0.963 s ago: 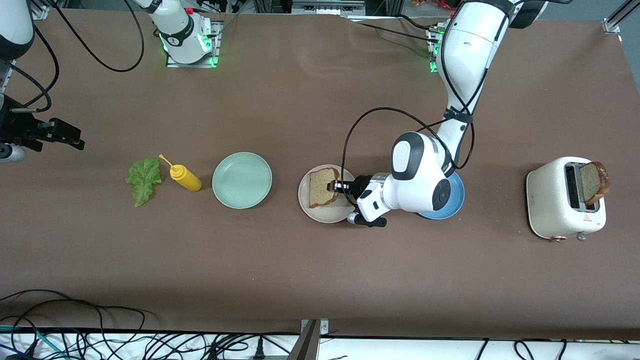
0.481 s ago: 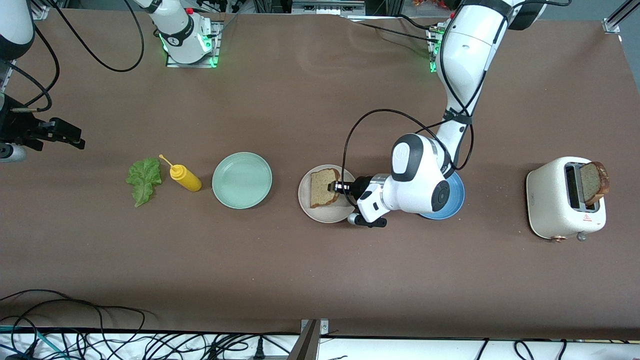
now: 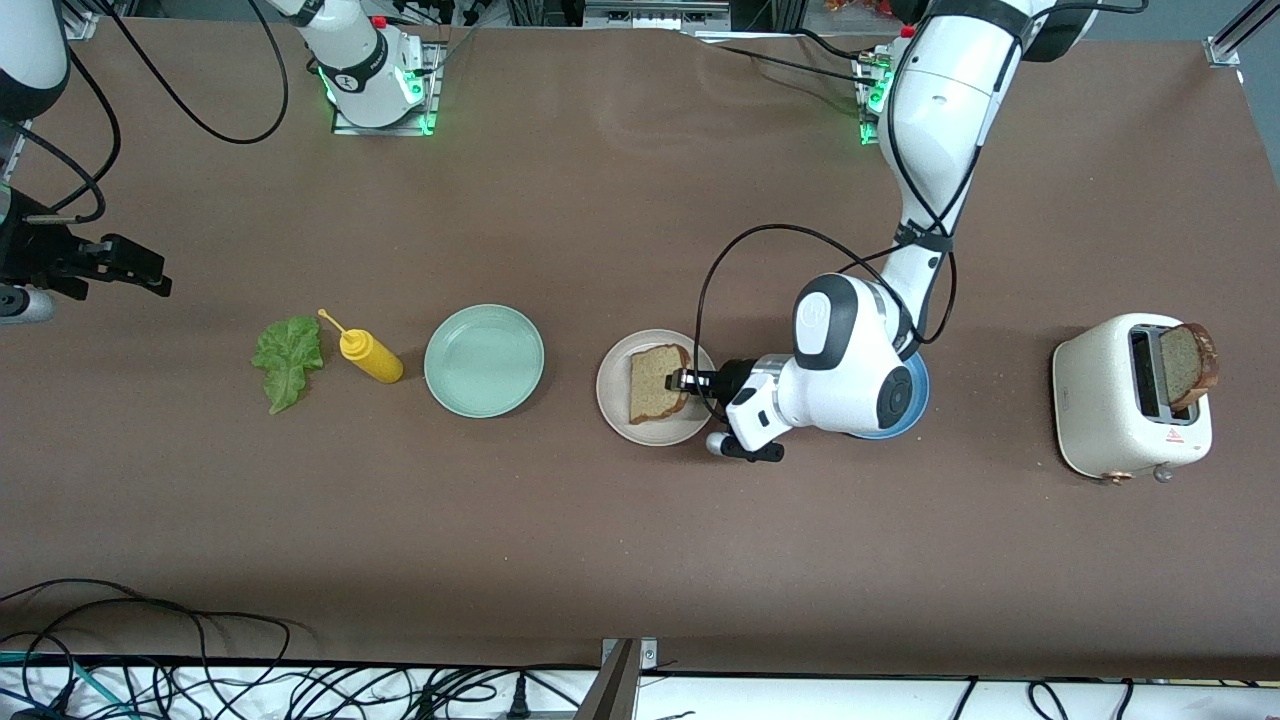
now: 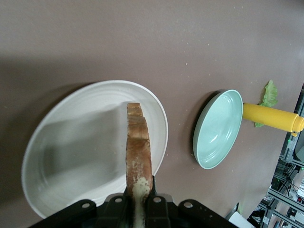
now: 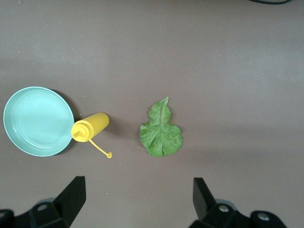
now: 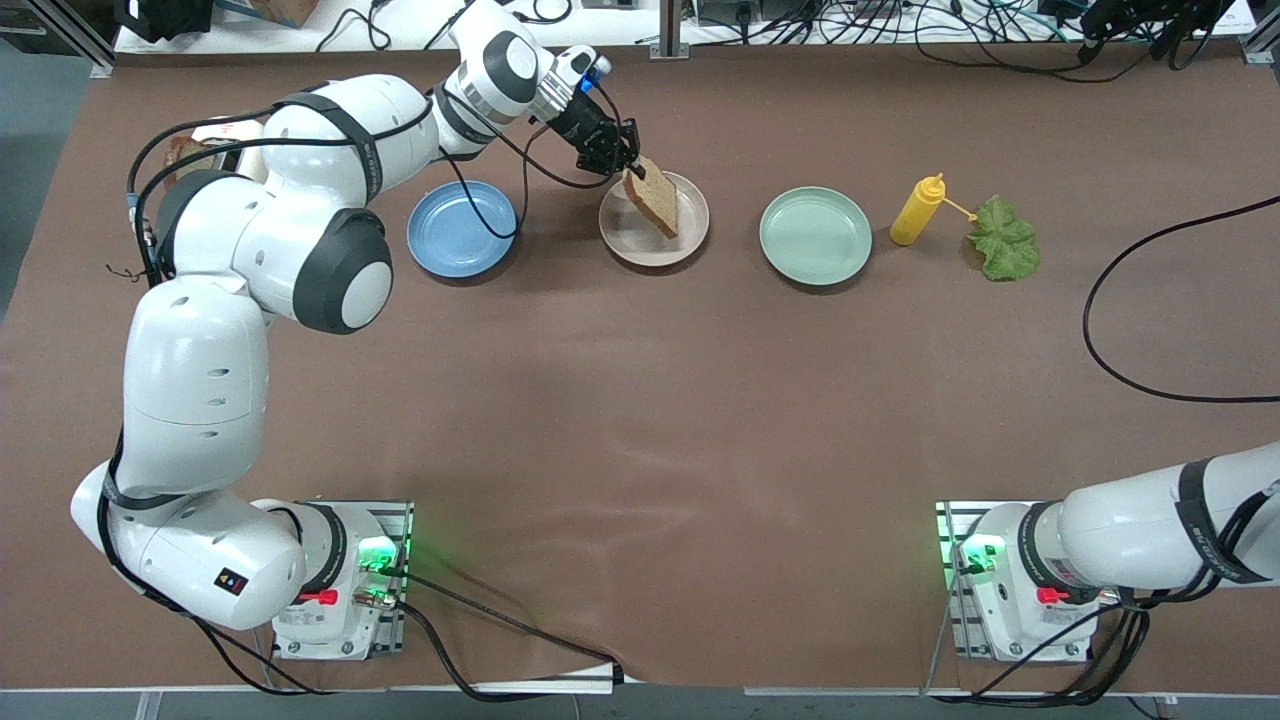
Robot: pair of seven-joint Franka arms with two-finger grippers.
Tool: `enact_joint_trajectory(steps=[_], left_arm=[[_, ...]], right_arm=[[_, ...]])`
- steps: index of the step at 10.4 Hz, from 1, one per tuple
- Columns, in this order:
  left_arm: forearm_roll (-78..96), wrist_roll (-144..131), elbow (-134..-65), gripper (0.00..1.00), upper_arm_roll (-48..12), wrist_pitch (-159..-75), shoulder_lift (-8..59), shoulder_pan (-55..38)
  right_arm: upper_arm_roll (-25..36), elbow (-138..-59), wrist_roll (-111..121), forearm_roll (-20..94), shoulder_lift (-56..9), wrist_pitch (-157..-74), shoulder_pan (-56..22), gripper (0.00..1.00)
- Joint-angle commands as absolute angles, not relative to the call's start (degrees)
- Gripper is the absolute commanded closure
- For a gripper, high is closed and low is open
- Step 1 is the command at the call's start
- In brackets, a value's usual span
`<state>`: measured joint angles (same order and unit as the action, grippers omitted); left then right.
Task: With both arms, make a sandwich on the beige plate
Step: 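Carry the toast to the beige plate and lower it with the left gripper, then open the left gripper on the toast while the right gripper reaches the lettuce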
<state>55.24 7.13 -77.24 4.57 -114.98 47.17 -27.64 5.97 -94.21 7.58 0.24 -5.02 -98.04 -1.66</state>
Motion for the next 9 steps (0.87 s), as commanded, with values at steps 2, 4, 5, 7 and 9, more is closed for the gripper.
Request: enact_joint_trajectory(steps=[2,4,5,7,9], left_arm=[[56.5,10.5,-77.8,1.00,4.7,-114.0,47.5,-27.1],[56.6,10.5,-78.3,0.32,4.7,-114.5,48.2,-27.6],[56.6,10.5,-78.3,0.36,4.7,-114.6,48.2,-27.7],[56.5,10.4,-78.3,0.00,4.7,-114.8,48.2,-27.6],[53.4,10.2,-78.3,0.00,4.9,-114.4,47.7,-26.8]], right_arm=[[5.9,-94.2,8.0,0.3,-4.9,-97.6,-1.7,0.00],[5.9,-94.2,8.1,0.4,-5.9,-97.7,-1.6,0.00],[6.0,-94.1,8.1,0.1,-6.1,-98.2,-1.5,0.00],[6.1,-94.0,7.9,-0.3,-9.0,-101.1,-1.1,0.00],[6.2,-94.0,7.7,-0.4,-11.9,-102.9,-1.0,0.00]])
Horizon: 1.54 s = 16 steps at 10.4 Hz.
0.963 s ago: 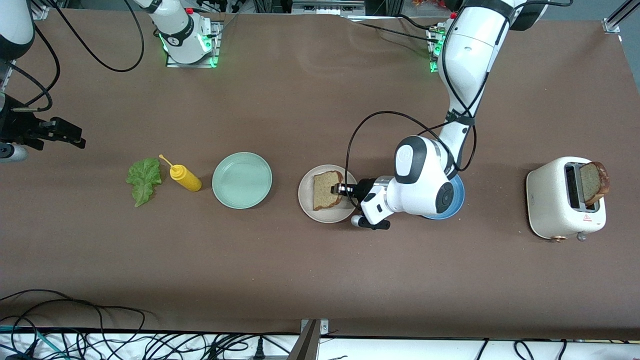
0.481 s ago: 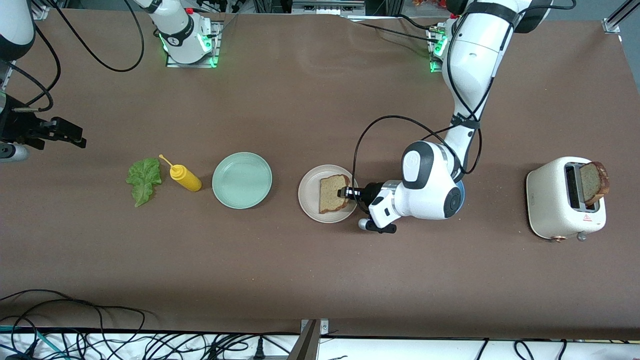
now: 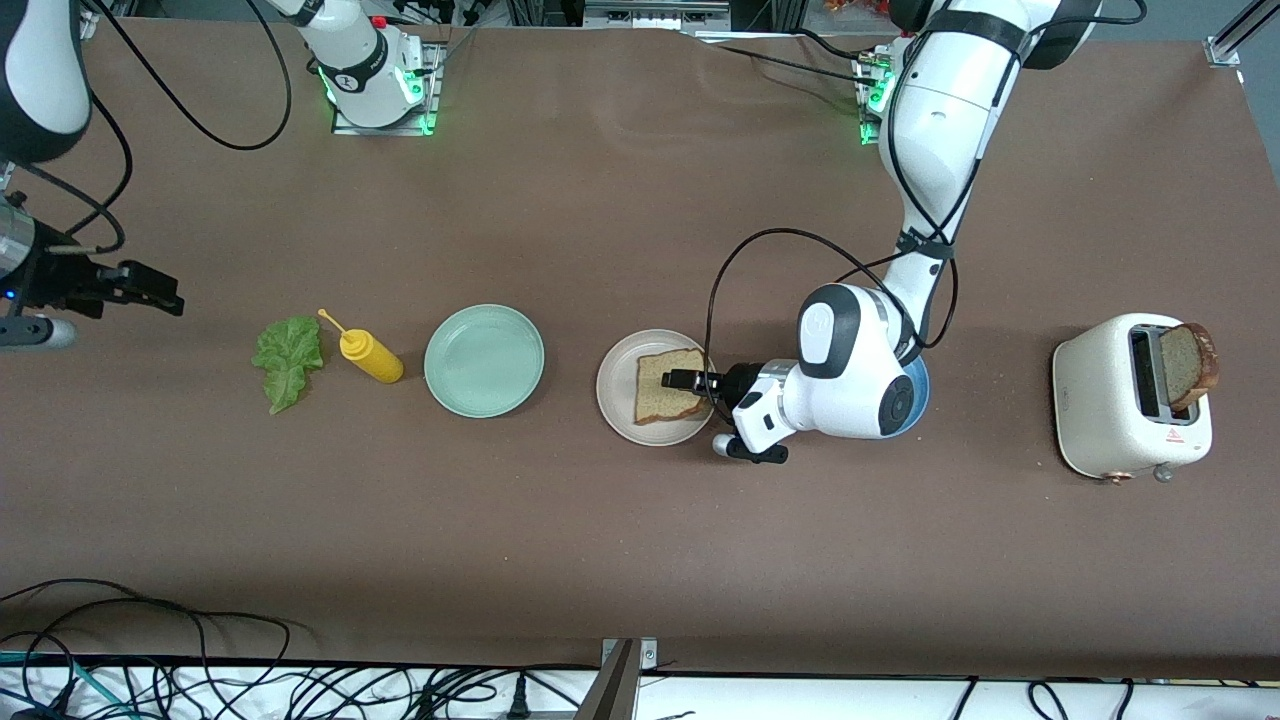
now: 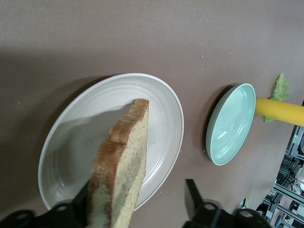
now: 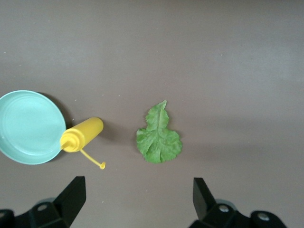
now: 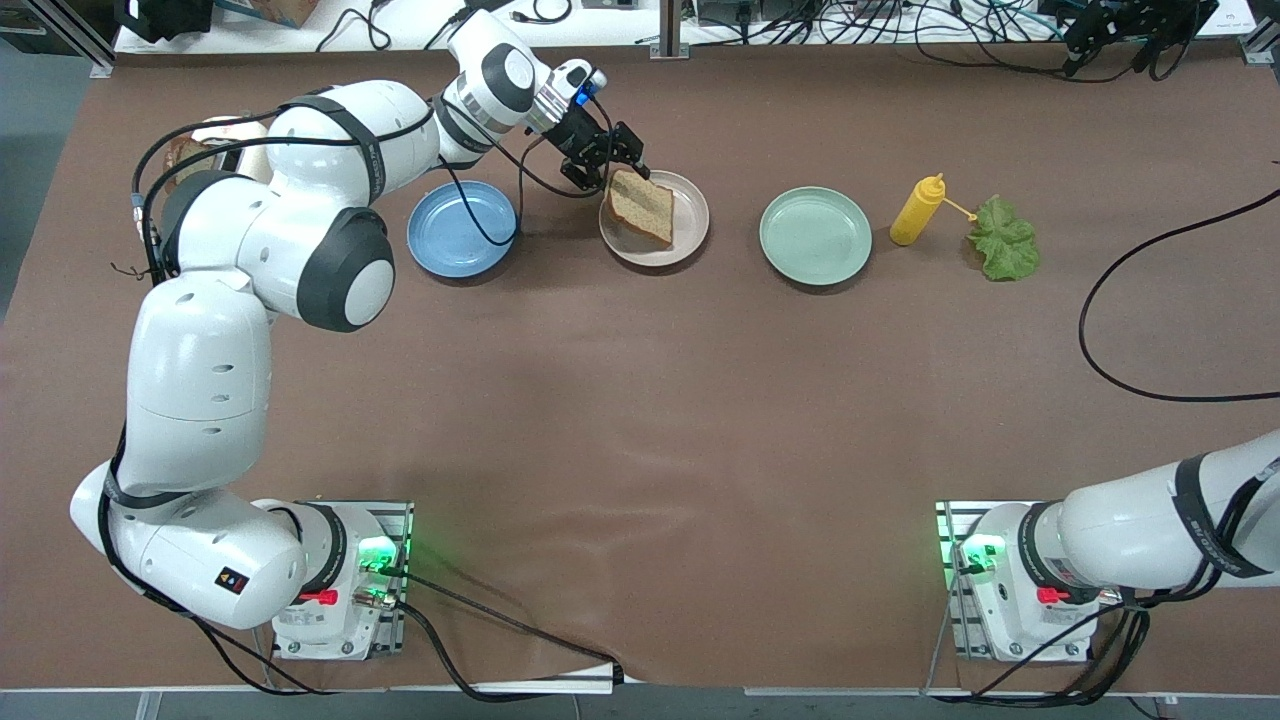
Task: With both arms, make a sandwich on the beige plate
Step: 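Open the left gripper on the toast while the right gripper reaches the lettuce, then grasp the lettuce leaf with the right gripper while the left gripper withdraws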
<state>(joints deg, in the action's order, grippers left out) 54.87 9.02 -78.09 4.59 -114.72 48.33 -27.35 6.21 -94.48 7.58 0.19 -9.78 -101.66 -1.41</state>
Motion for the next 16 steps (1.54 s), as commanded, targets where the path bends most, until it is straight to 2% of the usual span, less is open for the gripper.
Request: enact_joint_trajectory(steps=[1,7,11,12,15,16], left_arm=[[50.4,9.9,-78.3,0.00,4.9,-114.1,47.5,-25.7],[46.8,9.8,-78.2,0.00,5.1,-114.0,47.2,-24.2],[33.2,9.7,-78.1,0.00,5.3,-113.9,44.7,-22.1],[29.6,9.7,-78.0,0.00,5.3,-113.9,44.0,-21.2],[23.5,9.5,-78.2,0.00,5.3,-111.2,41.9,-18.8],[21.6,9.6,-78.2,0.00,5.4,-109.1,41.1,-17.8]], right_arm=[[6.2,-94.0,7.6,-0.4,-13.7,-104.3,-0.6,0.00],[6.2,-95.2,7.3,-0.4,-27.0,-115.5,-0.5,0.00],[7.4,-114.0,7.3,-0.4,-29.3,-141.9,-0.4,0.00],[7.4,-116.7,7.3,-0.4,-29.4,-144.8,-0.4,0.00],[7.4,-116.5,7.6,-0.4,-28.1,-142.5,-0.5,0.01],[7.4,-116.5,7.6,-0.4,-28.6,-142.5,-0.5,0.11]])
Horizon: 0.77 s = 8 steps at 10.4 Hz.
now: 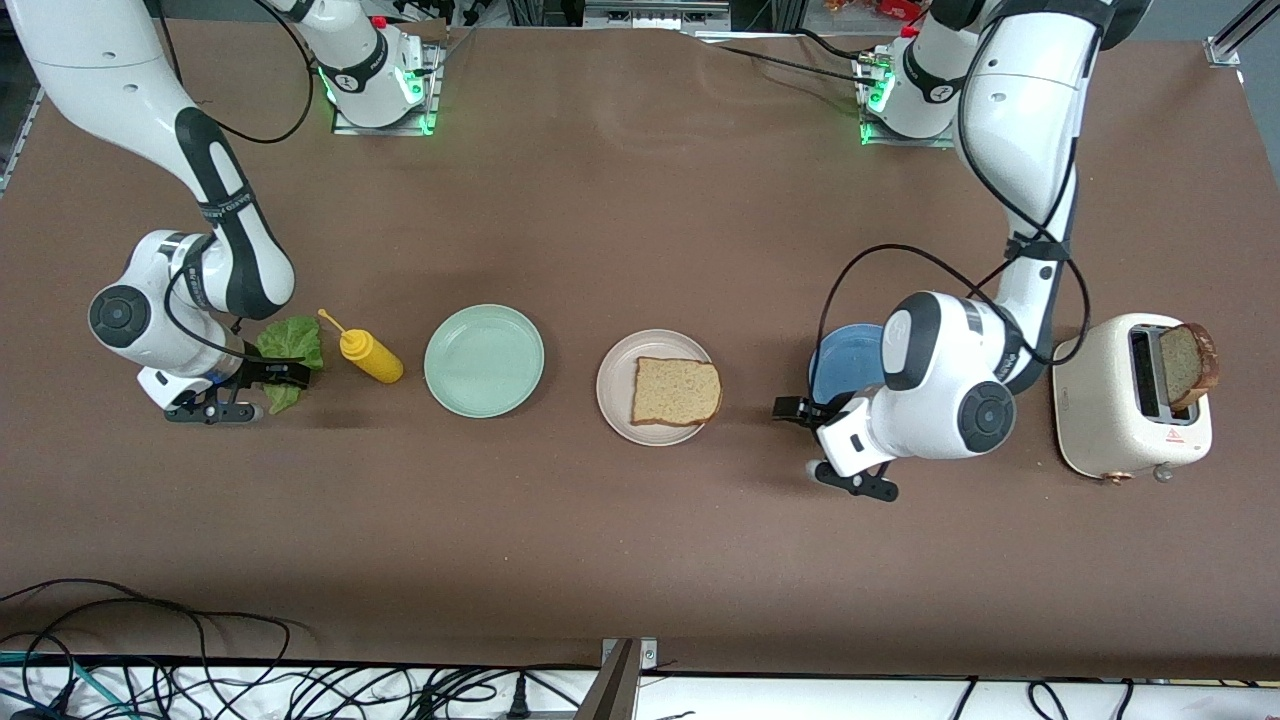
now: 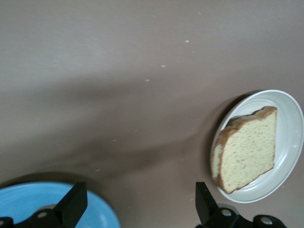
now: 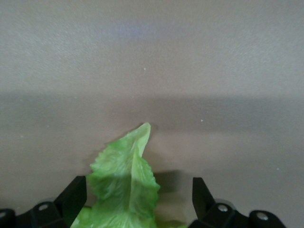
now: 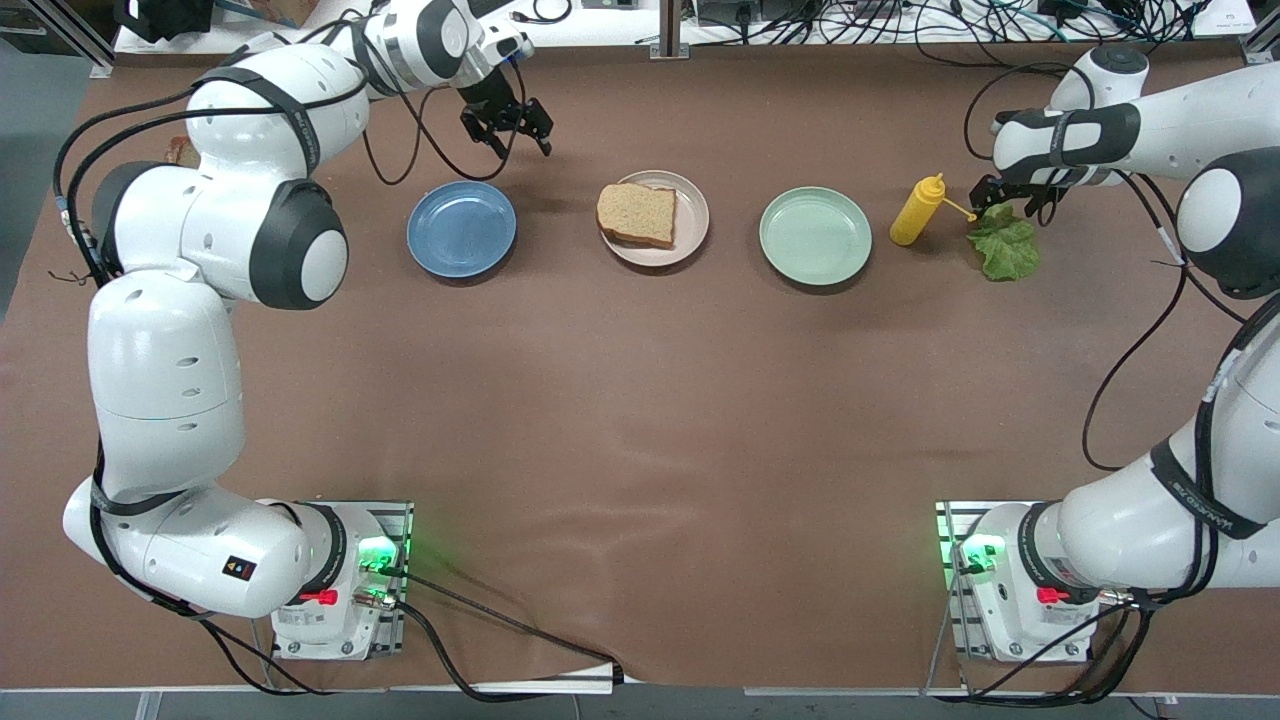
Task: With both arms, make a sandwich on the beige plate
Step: 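Grasp the lettuce leaf with the right gripper while the left gripper withdraws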
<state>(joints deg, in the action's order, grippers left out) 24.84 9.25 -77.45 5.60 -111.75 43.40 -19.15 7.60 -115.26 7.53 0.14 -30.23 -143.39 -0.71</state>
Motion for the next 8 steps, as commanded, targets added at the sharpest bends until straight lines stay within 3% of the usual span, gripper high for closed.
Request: enact_joint_trajectory(steps=[1,2,4,6,7,8], left_arm=[[19.4,9.7,-78.1,0.00,5.4,-105.0,40.7,-16.0],[16.9,9.9,-78.0,0.00,5.4,-103.6,40.2,-15.0],[12.9,9.8,-78.1,0.00,5.4,-100.5,38.5,-13.3],[11.1,10.2,-77.8,0.00,5.4,-99.4,36.9,-10.1],[11.1,10.5,-77.7,0.00,5.4,-97.8,35.9,-9.3],[11.0,10.9,-77.5,0.00,5.4,-97.5,34.7,-7.8]], right_arm=[[7.4,-116.5,7.9,-0.4,-28.8,-142.5,-0.5,0.35],[7.4,-116.5,7.6,-0.4,-29.3,-142.5,-0.5,0.49],[7.4,-116.5,7.7,-0.4,-29.4,-142.5,-0.7,0.62],[7.4,-116.4,7.6,-0.4,-29.4,-142.4,-0.8,0.92],[7.4,-116.1,7.8,-0.4,-29.4,-142.4,-0.8,1.00],[7.4,-115.9,7.7,-0.4,-29.4,-142.4,-0.8,1.00]])
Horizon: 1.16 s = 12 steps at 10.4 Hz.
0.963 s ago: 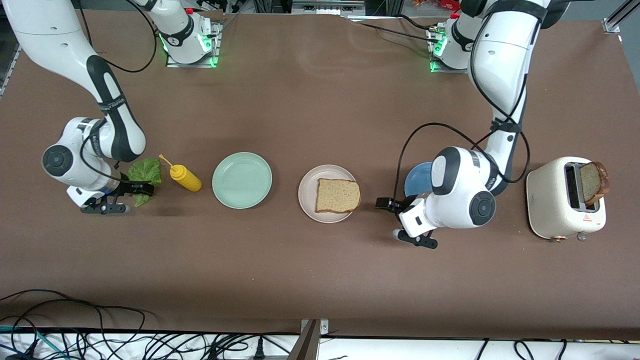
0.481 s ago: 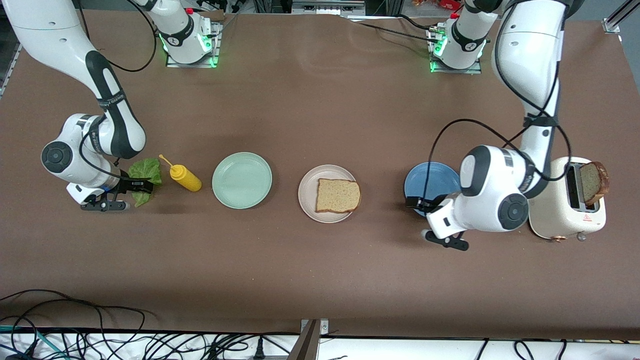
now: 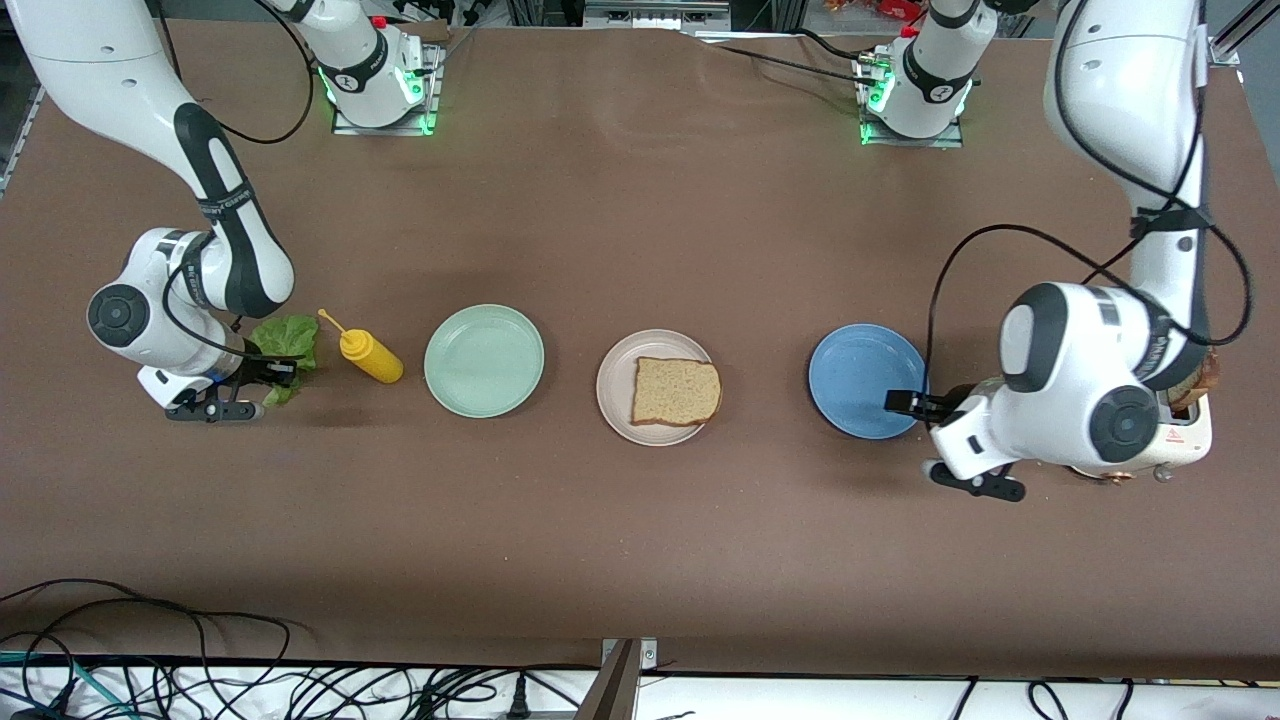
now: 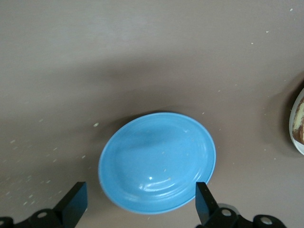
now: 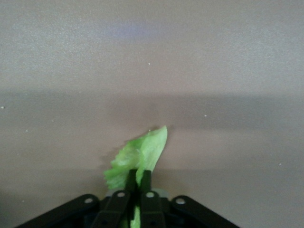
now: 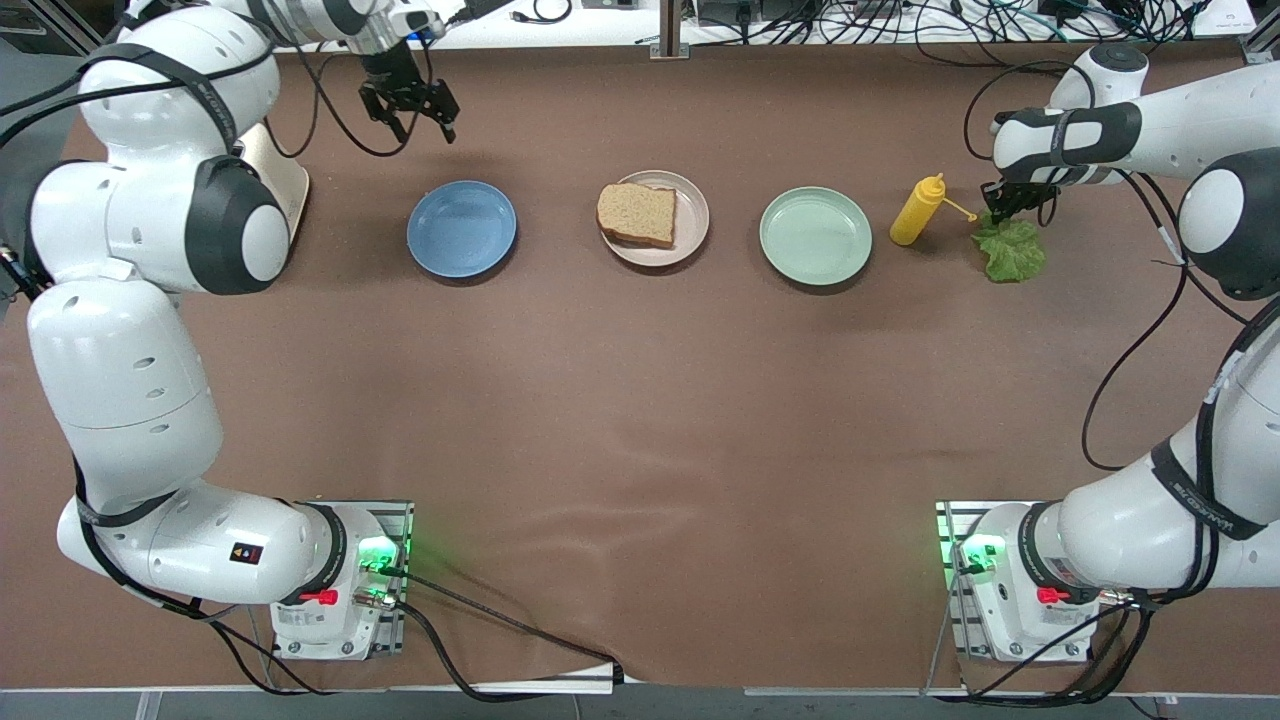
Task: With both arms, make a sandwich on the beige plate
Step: 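Lift the lettuce with the right gripper while the left gripper returns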
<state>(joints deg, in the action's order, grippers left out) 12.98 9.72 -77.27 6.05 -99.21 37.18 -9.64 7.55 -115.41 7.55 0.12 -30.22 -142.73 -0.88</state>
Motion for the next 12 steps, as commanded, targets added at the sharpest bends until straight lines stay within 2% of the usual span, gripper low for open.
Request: enact_joint_trajectory(steps=[1,3,5,7,9,12], left_arm=[[11.0,12.1,-77.6,0.00,5.5,-96.9,33.2,-7.3],[9.0,12.6,-77.6,0.00,6.9,-92.5,28.9,-6.4],[4.5,12.5,-77.6,0.00,6.9,-90.4,25.0,-6.4],[4.0,12.4,-77.5,0.00,7.2,-89.3,21.9,-5.3],[2.6,12.3,-77.6,0.00,7.3,-88.1,19.7,-4.8],[0.2,12.7,-77.6,0.00,7.1,-88.4,20.2,-4.6]], right_arm=[[7.4,-115.5,7.8,-0.4,-29.4,-141.9,-0.9,1.00],[7.4,-111.2,8.0,-0.4,-29.3,-136.4,-0.9,1.00],[7.3,-101.7,8.0,-0.4,-29.2,-124.8,-0.9,1.00],[7.2,-94.3,8.1,-0.5,-28.8,-116.6,-1.0,1.00],[7.0,-88.9,8.2,-0.4,-28.0,-110.3,-1.1,1.00],[6.9,-77.4,7.3,0.5,-27.4,-97.3,-1.9,1.00]])
